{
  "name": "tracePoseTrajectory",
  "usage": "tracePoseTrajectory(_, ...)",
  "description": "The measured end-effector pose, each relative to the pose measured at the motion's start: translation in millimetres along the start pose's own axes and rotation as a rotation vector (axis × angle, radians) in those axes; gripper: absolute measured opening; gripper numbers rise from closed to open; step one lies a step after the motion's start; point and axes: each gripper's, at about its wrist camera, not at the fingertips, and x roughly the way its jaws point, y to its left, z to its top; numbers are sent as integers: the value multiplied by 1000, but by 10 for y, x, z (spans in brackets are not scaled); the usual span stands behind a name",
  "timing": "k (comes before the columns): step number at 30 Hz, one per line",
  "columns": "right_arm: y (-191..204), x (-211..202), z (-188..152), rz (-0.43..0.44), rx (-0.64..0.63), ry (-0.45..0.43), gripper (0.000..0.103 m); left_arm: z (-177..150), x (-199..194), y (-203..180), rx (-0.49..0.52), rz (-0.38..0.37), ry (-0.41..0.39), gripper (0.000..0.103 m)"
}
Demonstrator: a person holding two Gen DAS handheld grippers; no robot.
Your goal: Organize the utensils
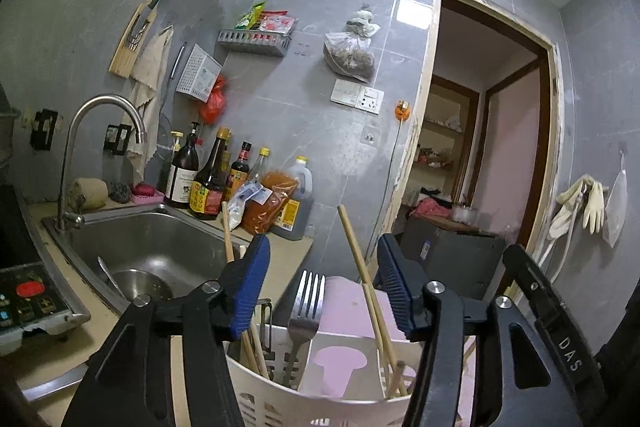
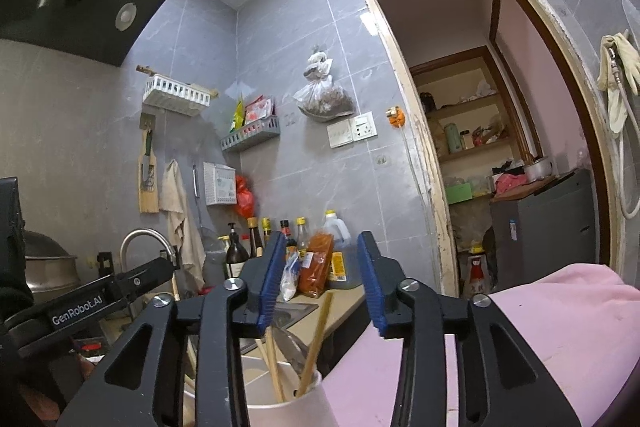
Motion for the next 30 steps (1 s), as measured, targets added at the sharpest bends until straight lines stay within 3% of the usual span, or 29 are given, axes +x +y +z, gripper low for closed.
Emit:
tracePoseTrajectory(9, -181, -237, 134, -28, -12, 8, 53, -9, -101, -266, 52, -38, 28, 70)
tracePoseTrajectory(15, -367, -469, 246, -63, -27, 16, 71, -38, -178, -489, 90, -91, 40, 80)
tracePoseTrajectory(19, -517, -658, 333, -98, -42, 32, 79, -81, -262, -639, 92, -141, 48, 95)
tracePoseTrajectory(30, -866, -1292, 505, -162, -80, 90, 102, -309, -506, -1143, 167, -254, 131, 101)
